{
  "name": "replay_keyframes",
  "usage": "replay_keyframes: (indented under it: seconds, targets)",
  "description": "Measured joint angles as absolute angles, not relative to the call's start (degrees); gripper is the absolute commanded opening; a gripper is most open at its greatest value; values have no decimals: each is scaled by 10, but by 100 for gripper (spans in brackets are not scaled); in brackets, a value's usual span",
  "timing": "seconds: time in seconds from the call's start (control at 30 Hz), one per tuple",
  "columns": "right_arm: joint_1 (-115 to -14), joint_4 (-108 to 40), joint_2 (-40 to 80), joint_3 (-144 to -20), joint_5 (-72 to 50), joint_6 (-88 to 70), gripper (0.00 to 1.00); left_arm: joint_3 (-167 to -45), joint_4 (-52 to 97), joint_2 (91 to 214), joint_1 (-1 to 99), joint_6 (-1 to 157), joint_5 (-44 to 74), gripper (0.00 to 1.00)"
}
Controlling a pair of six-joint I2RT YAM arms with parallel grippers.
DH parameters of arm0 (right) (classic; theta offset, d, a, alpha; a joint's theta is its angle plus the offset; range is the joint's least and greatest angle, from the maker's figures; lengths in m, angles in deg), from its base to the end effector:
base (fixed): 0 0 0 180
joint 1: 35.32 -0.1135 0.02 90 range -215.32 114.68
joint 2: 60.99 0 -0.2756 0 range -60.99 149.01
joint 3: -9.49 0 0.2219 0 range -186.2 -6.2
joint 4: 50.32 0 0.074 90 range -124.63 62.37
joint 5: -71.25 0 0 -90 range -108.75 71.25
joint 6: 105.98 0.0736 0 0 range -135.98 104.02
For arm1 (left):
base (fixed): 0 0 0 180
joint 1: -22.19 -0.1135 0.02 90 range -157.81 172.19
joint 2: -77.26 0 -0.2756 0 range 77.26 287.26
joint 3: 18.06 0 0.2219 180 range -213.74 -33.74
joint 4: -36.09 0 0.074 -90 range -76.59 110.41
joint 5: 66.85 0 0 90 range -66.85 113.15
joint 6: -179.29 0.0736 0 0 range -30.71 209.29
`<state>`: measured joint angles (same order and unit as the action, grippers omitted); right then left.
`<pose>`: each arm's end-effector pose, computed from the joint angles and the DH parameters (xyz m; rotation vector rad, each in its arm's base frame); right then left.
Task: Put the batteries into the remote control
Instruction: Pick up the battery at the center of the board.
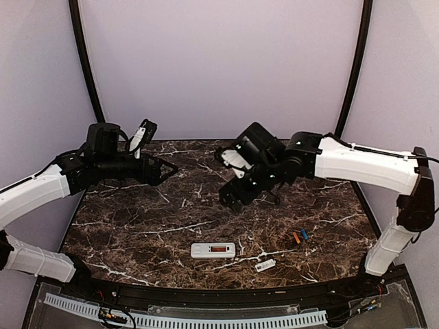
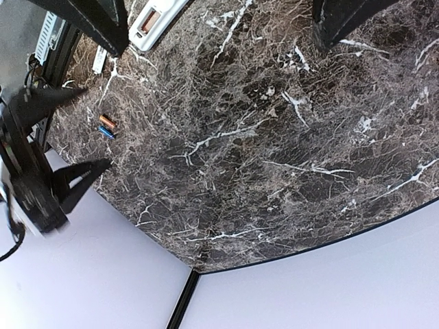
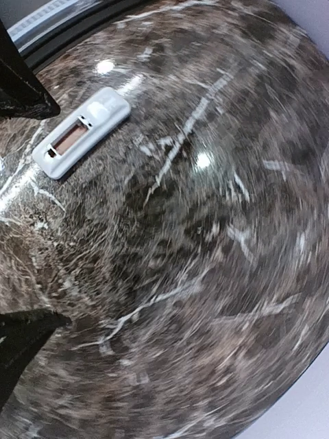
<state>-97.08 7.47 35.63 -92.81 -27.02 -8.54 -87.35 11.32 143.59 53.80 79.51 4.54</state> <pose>0.1810 0.3146 0.2933 -1.0849 2.2505 0.3382 0.2129 -0.1586 0.3240 0.5972 1.9242 -0.7860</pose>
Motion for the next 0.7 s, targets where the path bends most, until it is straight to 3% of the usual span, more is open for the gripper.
replay_keyframes:
  seconds: [0.1, 0.27, 0.7]
  targets:
    - [-910, 109, 314, -901, -293, 24, 53, -873, 117, 1430, 539, 794, 46, 92]
    - [-834, 212, 297, -809, -333, 178, 37, -873, 117, 1430, 544, 794, 47, 92]
    - [-819, 243, 333, -661, -285, 251, 37, -873, 117, 1465, 550, 798, 48, 92]
